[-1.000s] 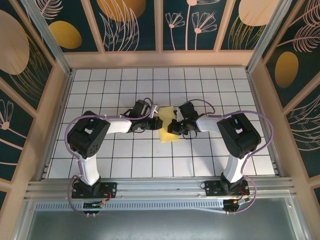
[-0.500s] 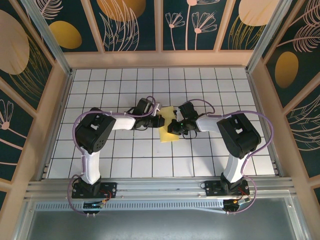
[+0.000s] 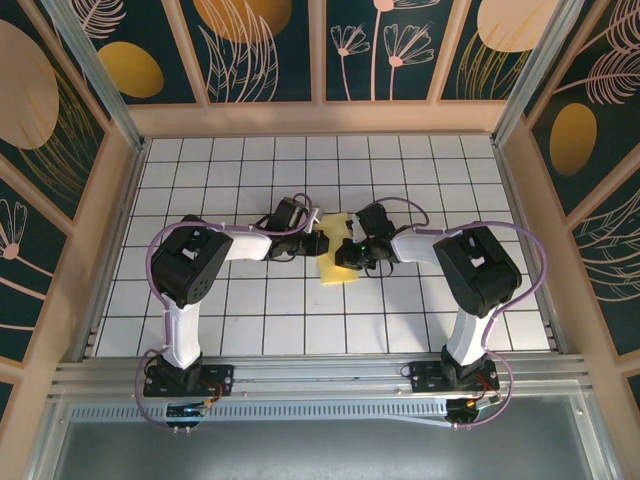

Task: Fold a paper plane with a square sheet of paper (fold left side to right side)
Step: First fold the square sheet of paper in half at the center of the table.

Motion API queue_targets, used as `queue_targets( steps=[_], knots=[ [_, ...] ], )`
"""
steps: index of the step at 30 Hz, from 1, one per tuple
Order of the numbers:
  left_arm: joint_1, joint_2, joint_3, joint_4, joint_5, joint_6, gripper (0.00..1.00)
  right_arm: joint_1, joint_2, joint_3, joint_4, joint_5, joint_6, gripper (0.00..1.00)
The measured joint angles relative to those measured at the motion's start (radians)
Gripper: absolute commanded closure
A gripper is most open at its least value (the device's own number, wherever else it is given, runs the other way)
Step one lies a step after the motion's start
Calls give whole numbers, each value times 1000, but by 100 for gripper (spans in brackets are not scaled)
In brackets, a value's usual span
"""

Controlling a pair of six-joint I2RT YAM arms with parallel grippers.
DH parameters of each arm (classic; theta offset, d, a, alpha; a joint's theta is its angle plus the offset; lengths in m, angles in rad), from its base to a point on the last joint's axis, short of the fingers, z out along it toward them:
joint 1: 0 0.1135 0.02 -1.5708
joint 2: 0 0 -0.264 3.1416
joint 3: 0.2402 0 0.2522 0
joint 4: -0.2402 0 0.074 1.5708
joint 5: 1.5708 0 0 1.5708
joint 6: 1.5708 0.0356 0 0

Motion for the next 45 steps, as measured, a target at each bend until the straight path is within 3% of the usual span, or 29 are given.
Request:
queue_targets(
  steps=[18,36,41,45],
  knots=[
    [117,90,143,-25,-35,39,92,0,0,0,-1,2,-5,100],
    [150,151,260,-79,-101,84,92,0,0,-4,9,-2,4,100],
    [157,105,226,-83,-109,86,91,0,-6,-19,36,-5,30,100],
    [151,-45,105,-74,-94,50,92,2,-10,-27,50,-2,55,100]
  ],
)
